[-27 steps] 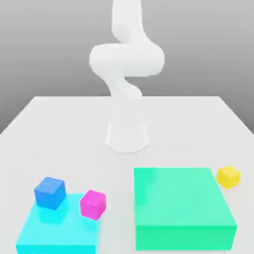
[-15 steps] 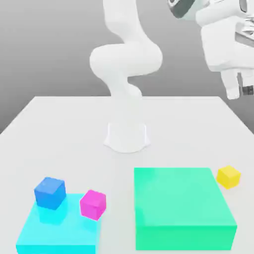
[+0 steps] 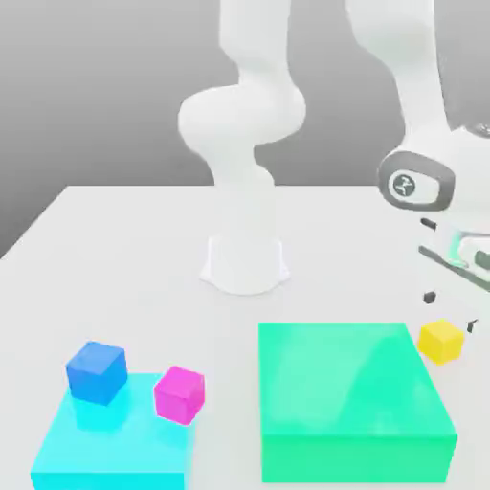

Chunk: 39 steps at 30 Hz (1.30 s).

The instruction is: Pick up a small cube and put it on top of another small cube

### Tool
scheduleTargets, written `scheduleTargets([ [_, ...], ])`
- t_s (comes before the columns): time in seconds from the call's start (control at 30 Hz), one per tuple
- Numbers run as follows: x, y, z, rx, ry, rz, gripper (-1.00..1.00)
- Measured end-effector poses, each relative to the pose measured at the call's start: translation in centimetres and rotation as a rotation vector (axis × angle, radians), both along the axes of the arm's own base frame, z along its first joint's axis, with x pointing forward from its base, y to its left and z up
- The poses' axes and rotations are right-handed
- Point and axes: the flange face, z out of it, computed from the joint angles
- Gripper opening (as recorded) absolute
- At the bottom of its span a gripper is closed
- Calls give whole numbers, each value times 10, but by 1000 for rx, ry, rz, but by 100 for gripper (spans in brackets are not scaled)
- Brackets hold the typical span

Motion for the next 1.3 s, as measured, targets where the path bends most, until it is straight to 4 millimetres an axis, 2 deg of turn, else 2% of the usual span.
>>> scheduleTargets([
  [0.03,0,0,-10,0,0,1,0],
  [0.07,-1,-1,-20,-1,0,1,-100],
  [0.3,-1,-1,-22,-3,1,2,-100],
  [0.53,0,-1,38,0,3,-9,-100],
  [0.57,12,-8,44,-1,0,-67,-100],
  [0.67,74,-59,63,-5,-13,-346,-100],
  [0.73,107,-97,74,-8,-22,-522,-100],
  [0.83,146,-157,91,-12,-33,-778,-100],
  [0.93,173,-226,108,-13,-39,-1039,-100],
  [1.03,188,-294,123,-13,-39,-1290,-100],
  [1.13,190,-361,138,-10,-33,-1532,-100],
  [1.23,180,-431,150,-6,-20,-1784,-100],
  [1.3,165,-479,157,-2,-7,-1957,-100],
])
